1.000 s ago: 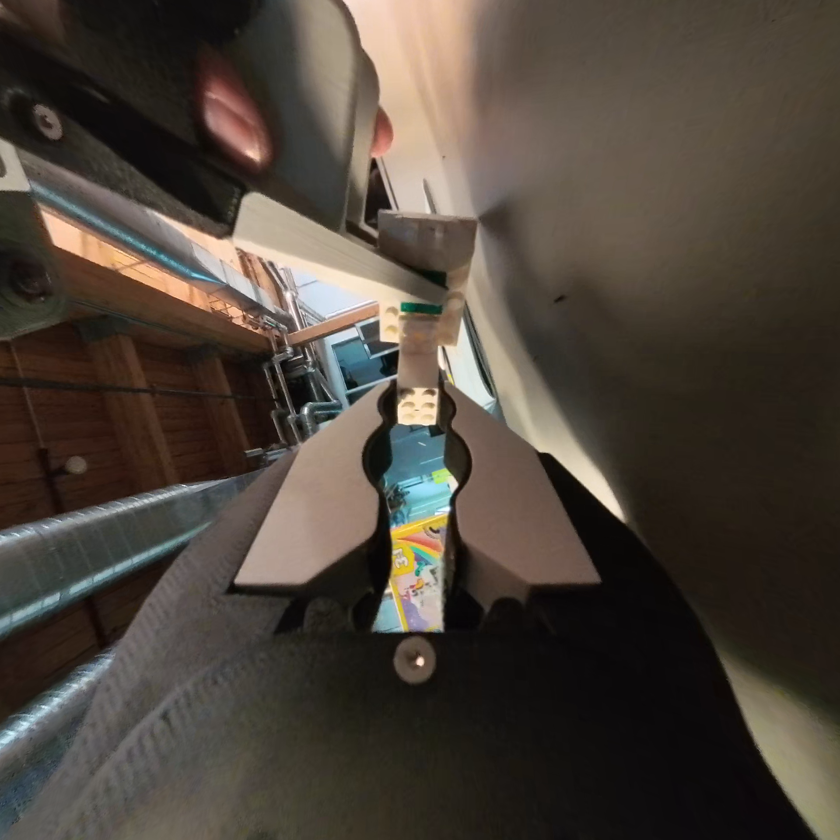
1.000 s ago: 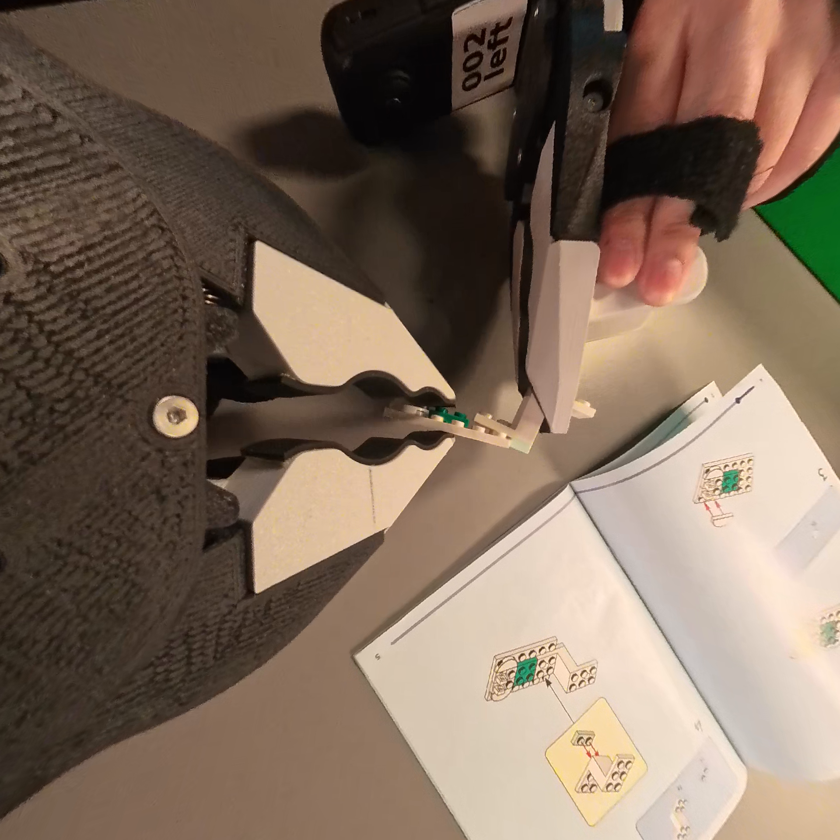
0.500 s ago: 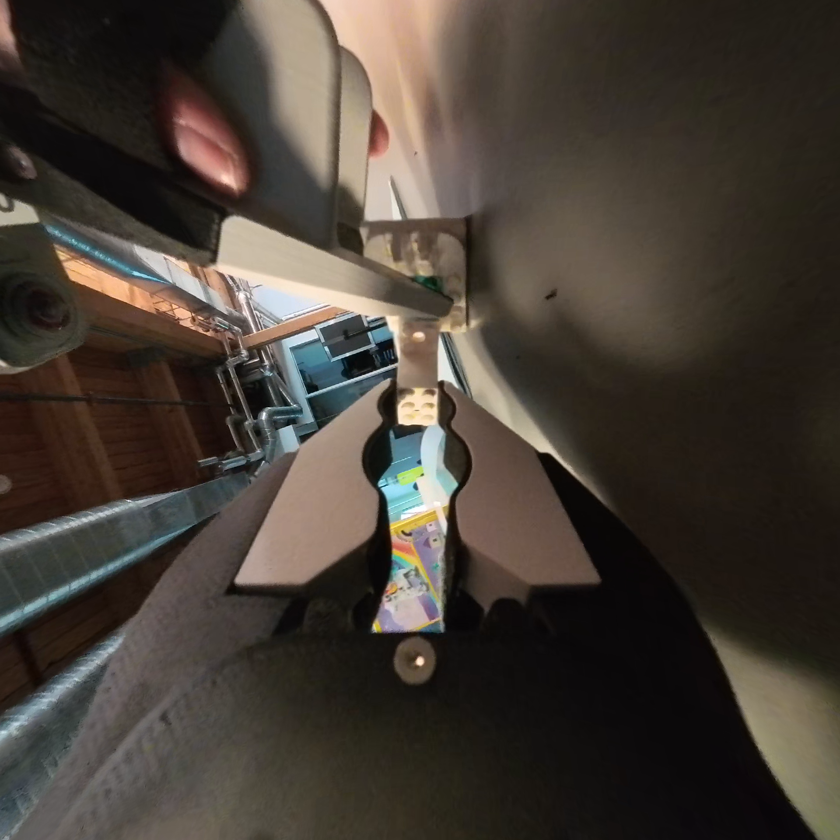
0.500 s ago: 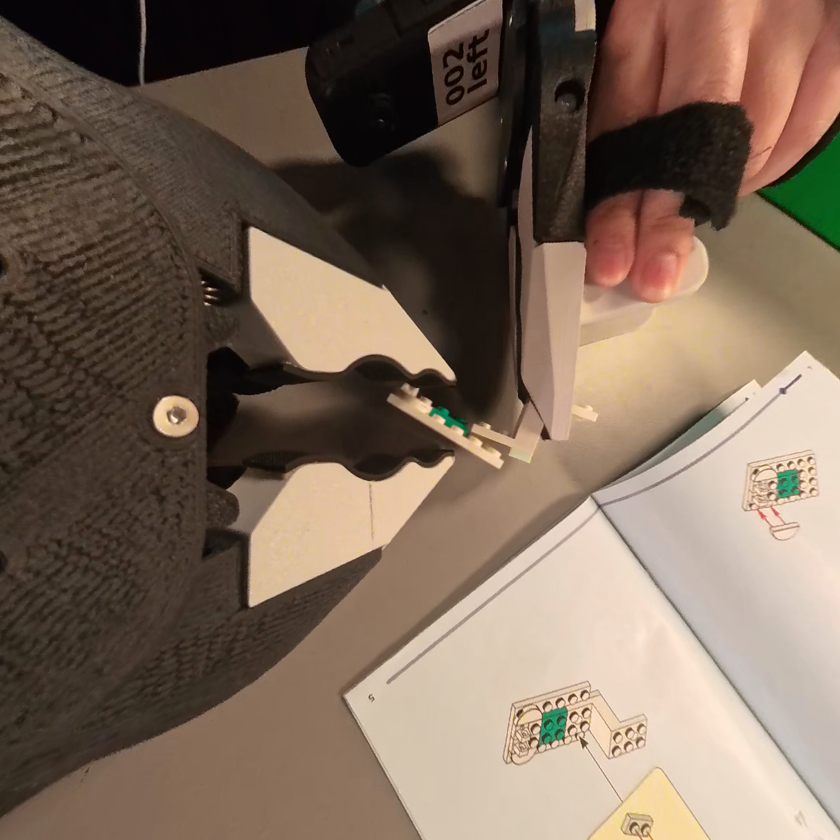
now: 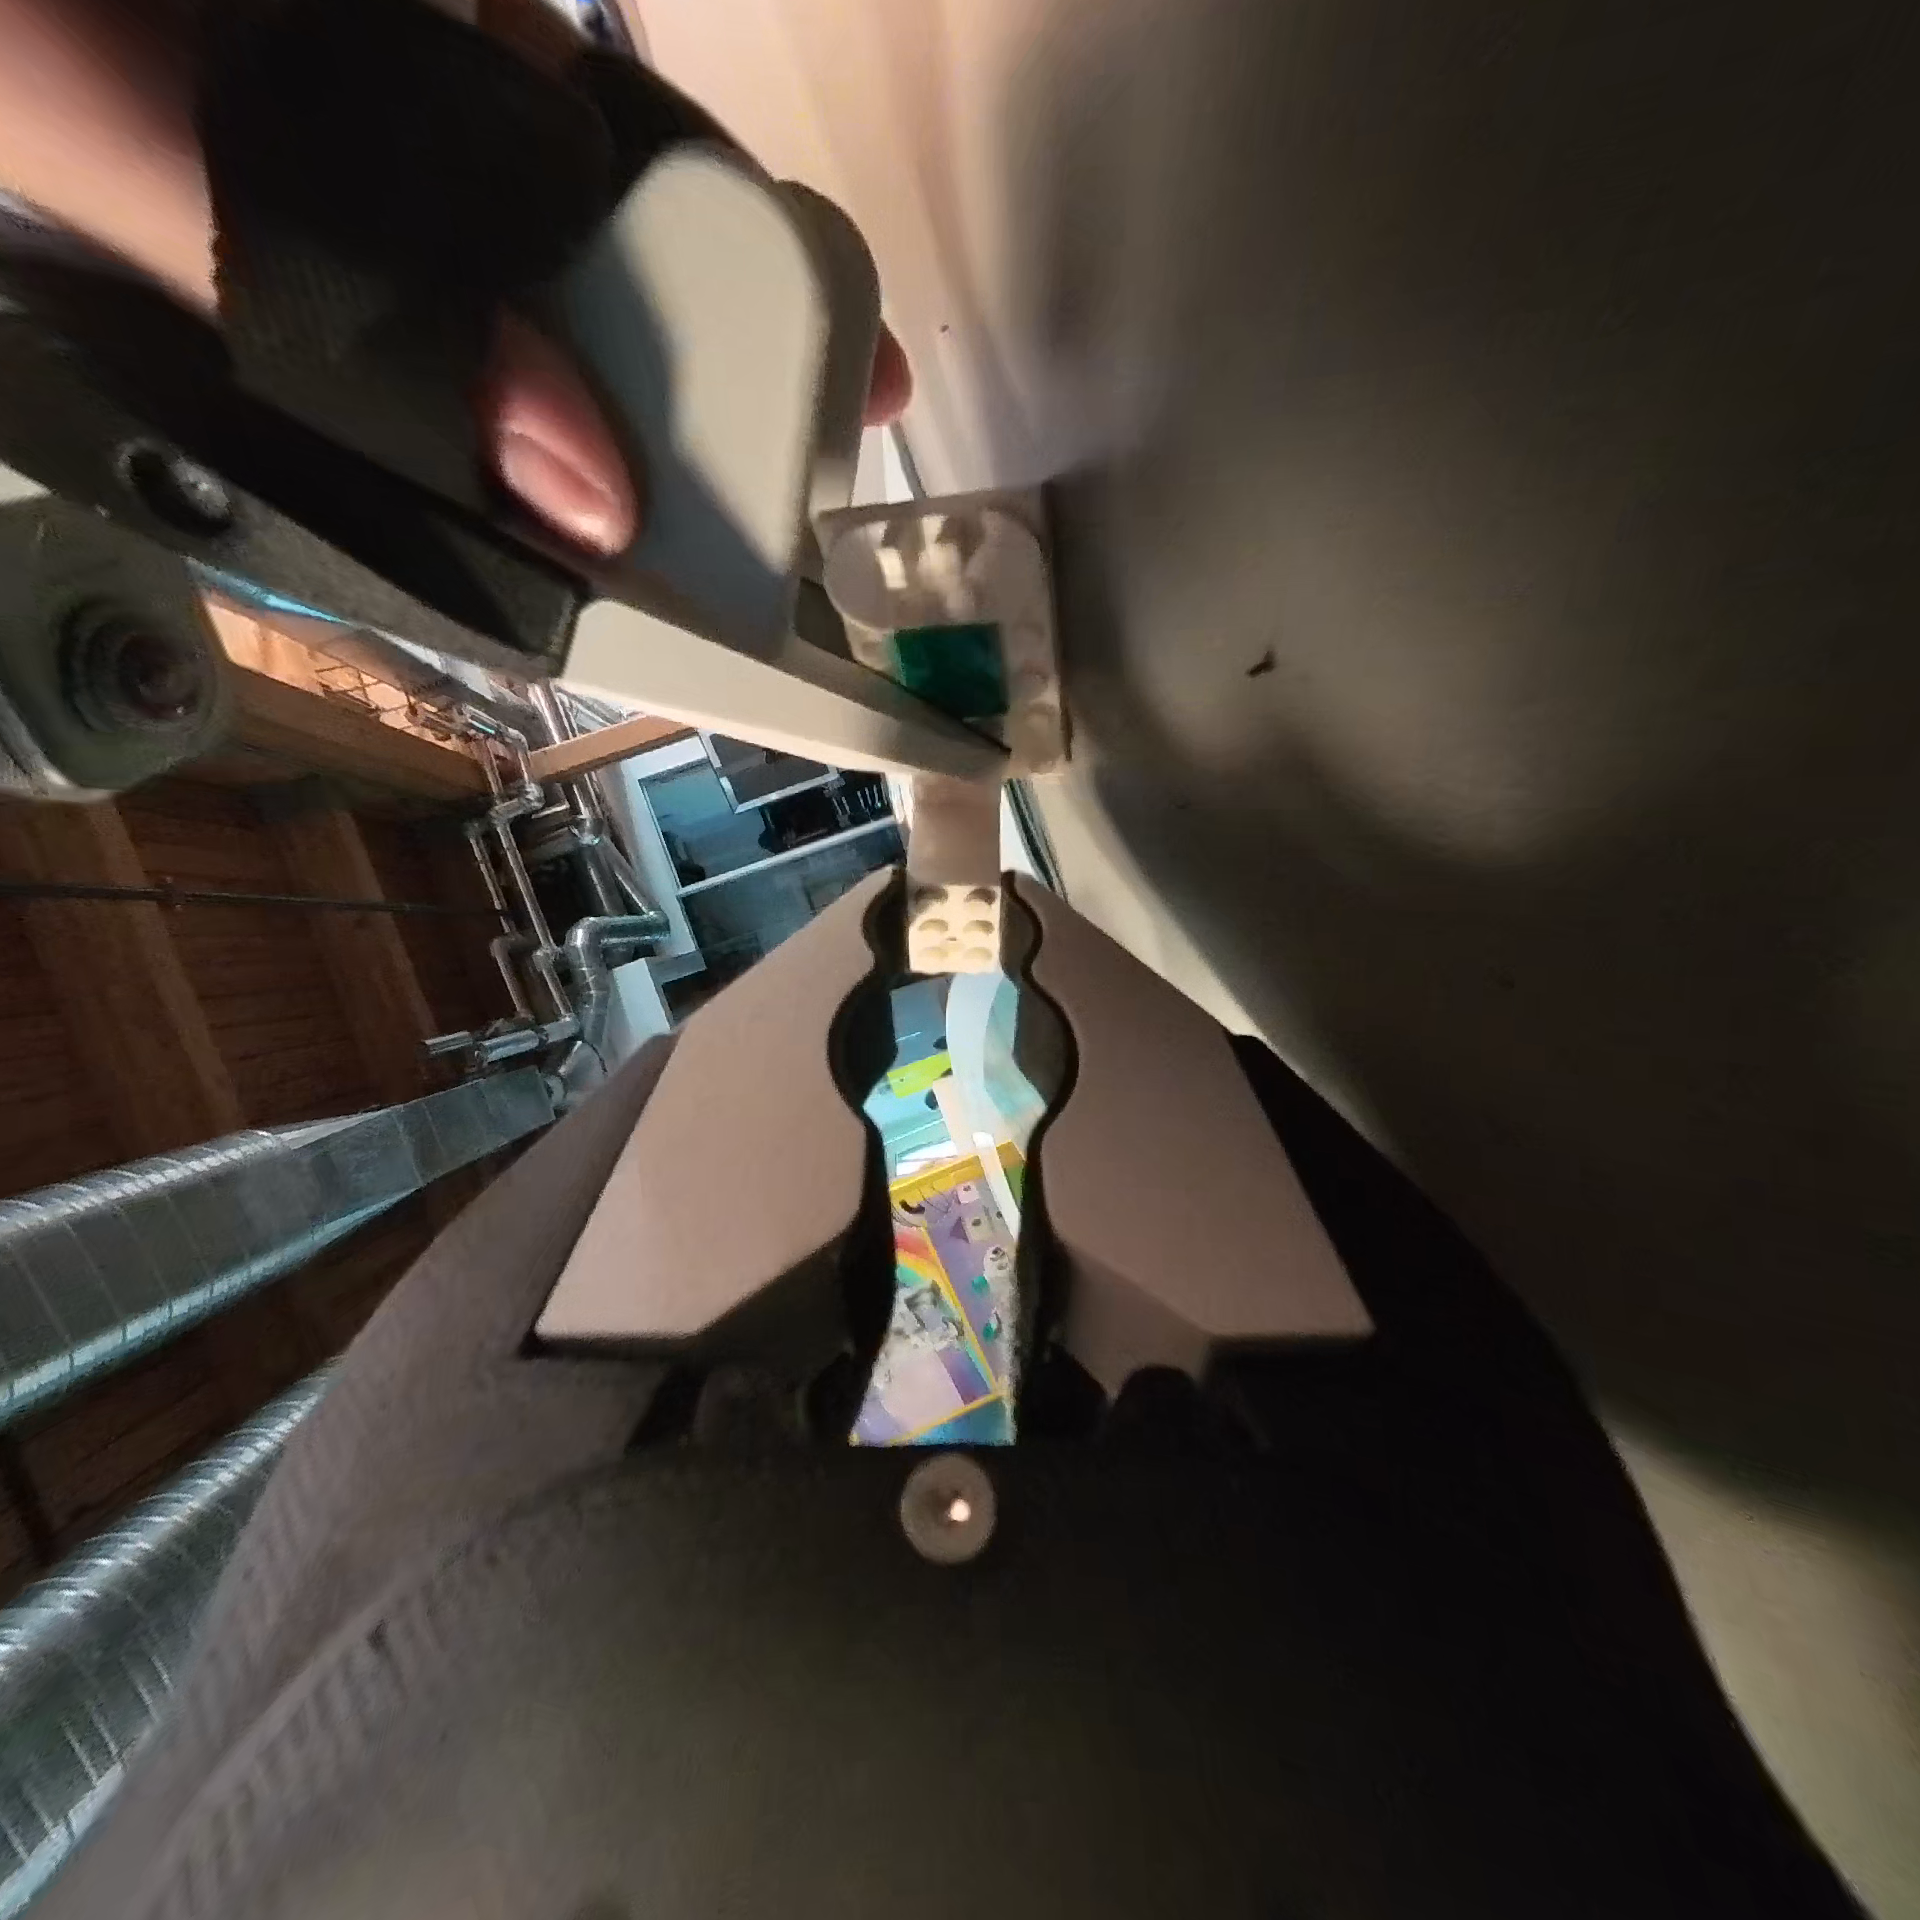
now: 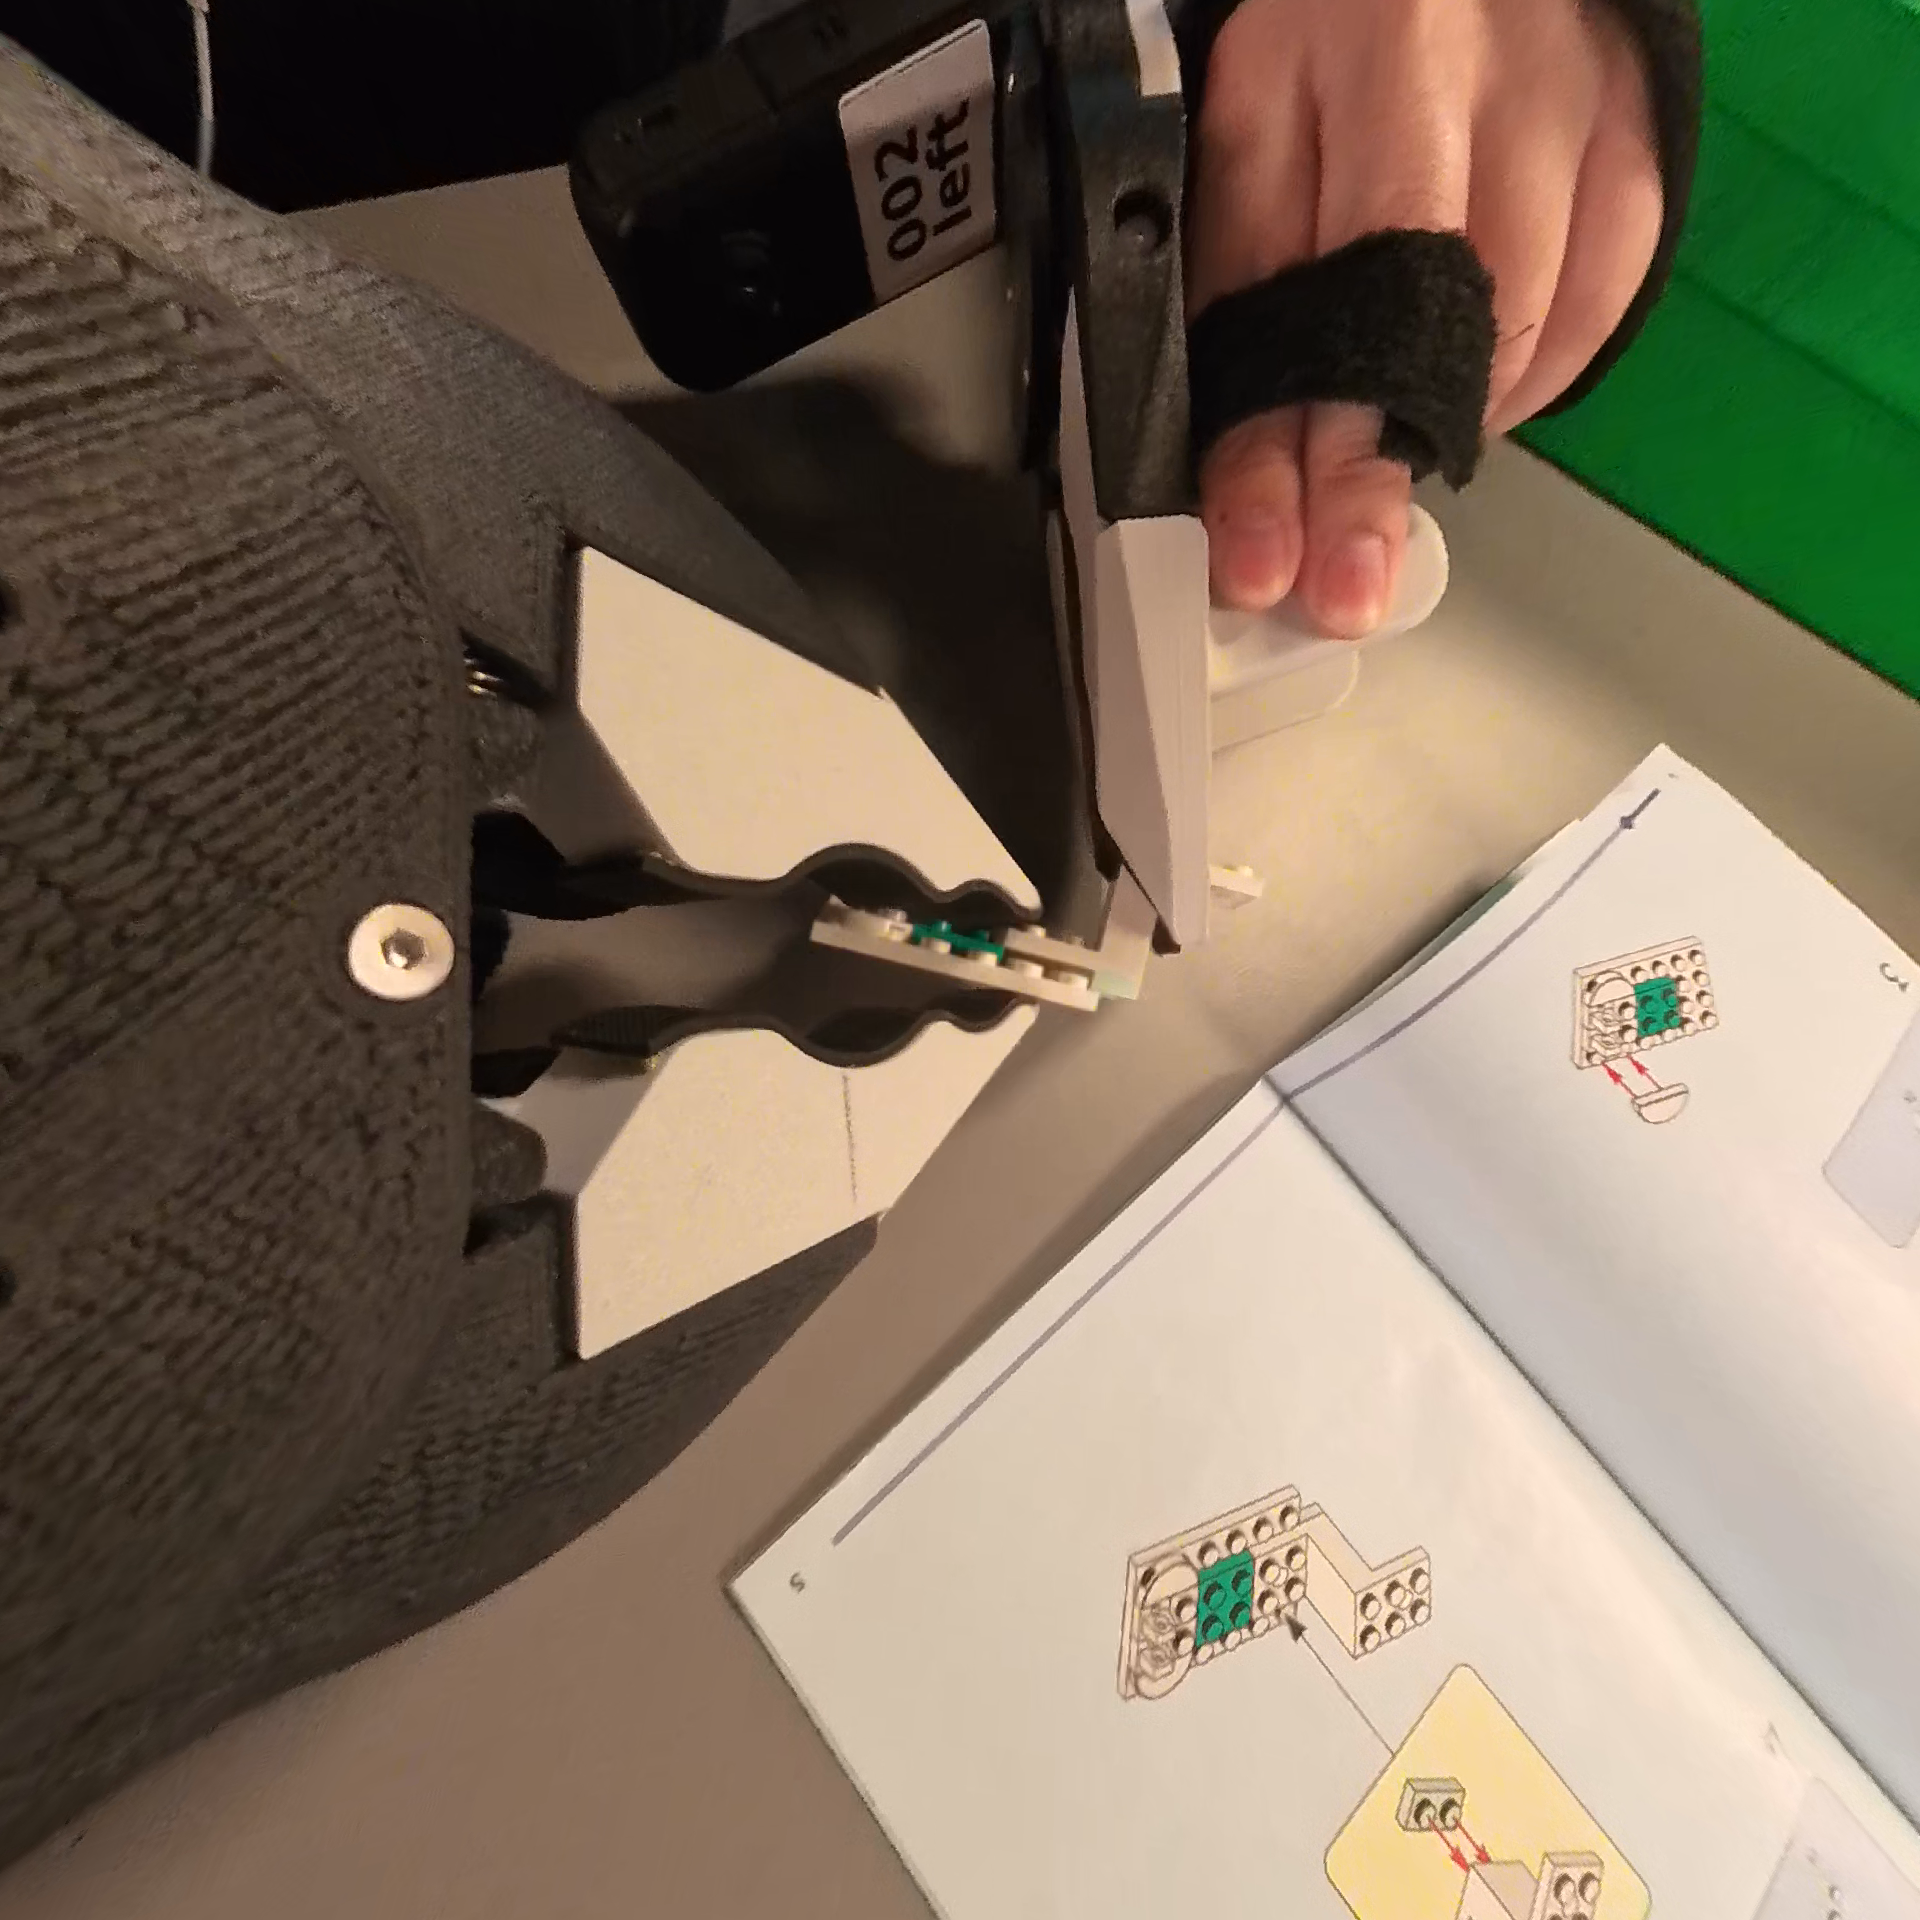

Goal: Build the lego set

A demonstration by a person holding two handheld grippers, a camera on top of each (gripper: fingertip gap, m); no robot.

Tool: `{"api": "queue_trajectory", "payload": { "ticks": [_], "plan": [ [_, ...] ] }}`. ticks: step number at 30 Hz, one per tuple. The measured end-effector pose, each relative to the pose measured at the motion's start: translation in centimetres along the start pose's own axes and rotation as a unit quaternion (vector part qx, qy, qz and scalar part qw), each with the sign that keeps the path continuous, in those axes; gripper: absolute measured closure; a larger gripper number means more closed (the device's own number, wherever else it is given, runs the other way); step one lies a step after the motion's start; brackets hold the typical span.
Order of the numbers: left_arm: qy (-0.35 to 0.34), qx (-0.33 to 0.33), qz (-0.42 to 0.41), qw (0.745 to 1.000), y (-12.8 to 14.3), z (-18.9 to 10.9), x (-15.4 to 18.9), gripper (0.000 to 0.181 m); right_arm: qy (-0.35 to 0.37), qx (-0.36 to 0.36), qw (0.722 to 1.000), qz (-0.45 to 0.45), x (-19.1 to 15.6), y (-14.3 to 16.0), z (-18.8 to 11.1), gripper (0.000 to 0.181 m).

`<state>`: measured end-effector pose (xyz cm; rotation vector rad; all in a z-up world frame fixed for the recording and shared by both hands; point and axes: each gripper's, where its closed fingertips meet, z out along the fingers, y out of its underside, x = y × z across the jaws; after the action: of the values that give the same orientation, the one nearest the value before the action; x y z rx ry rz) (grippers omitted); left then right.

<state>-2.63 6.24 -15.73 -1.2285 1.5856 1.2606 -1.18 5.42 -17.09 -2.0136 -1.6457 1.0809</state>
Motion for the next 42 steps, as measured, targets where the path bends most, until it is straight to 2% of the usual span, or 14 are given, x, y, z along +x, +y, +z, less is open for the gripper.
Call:
{"api": "queue_trajectory", "payload": {
  "ticks": [6,9,11,13,15,18,21,24,27,29,33,36,39,42],
  "plan": [
    [-0.035,-0.007,-0.037,0.999,0.1,-0.4,-0.9,0.165,0.025,0.045,0.997,-0.060,0.1,-0.8,-0.6,0.173],
    [-0.052,0.001,-0.136,0.989,0.5,-1.0,-2.6,0.162,0.039,0.099,0.988,-0.110,-0.1,-2.1,-1.8,0.173],
    [-0.046,0.019,-0.237,0.970,1.0,-1.4,-3.6,0.160,0.055,0.134,0.979,-0.142,-0.1,-2.9,-2.8,0.173],
    [-0.014,0.047,-0.340,0.939,1.4,-1.7,-4.0,0.153,0.050,0.172,0.972,-0.151,-0.4,-3.6,-3.7,0.173],
    [0.021,0.086,-0.438,0.895,1.6,-1.9,-4.2,0.141,0.018,0.215,0.966,-0.142,-1.1,-4.4,-4.8,0.173],
    [0.089,0.179,-0.572,0.795,0.4,-2.7,-5.2,0.124,-0.035,0.258,0.958,-0.123,-2.1,-5.1,-6.1,0.174],
    [0.129,0.265,-0.648,0.703,-0.6,-3.9,-6.6,0.125,-0.085,0.279,0.949,-0.120,-3.4,-5.3,-6.8,0.174],
    [0.136,0.305,-0.675,0.658,-0.8,-4.7,-7.5,0.129,-0.105,0.286,0.940,-0.150,-4.8,-5.4,-7.2,0.174],
    [0.134,0.359,-0.673,0.633,-1.4,-6.1,-8.8,0.130,-0.096,0.288,0.924,-0.232,-6.5,-5.0,-7.2,0.174],
    [0.121,0.386,-0.648,0.645,-1.7,-7.1,-9.3,0.130,-0.073,0.287,0.908,-0.296,-7.3,-4.6,-7.2,0.174],
    [0.065,0.367,-0.554,0.744,-2.2,-8.0,-9.1,0.137,0.022,0.271,0.864,-0.423,-7.9,-4.1,-7.4,0.174],
    [0.020,0.342,-0.494,0.799,-2.8,-8.1,-8.9,0.153,0.074,0.261,0.842,-0.467,-7.7,-3.9,-7.8,0.174],
    [-0.028,0.311,-0.443,0.840,-3.0,-7.9,-8.9,0.160,0.105,0.258,0.827,-0.488,-7.3,-3.8,-8.0,0.174],
    [-0.055,0.300,-0.413,0.859,-3.2,-7.9,-8.9,0.162,0.125,0.258,0.813,-0.506,-7.3,-3.6,-8.2,0.174]
  ]
}}
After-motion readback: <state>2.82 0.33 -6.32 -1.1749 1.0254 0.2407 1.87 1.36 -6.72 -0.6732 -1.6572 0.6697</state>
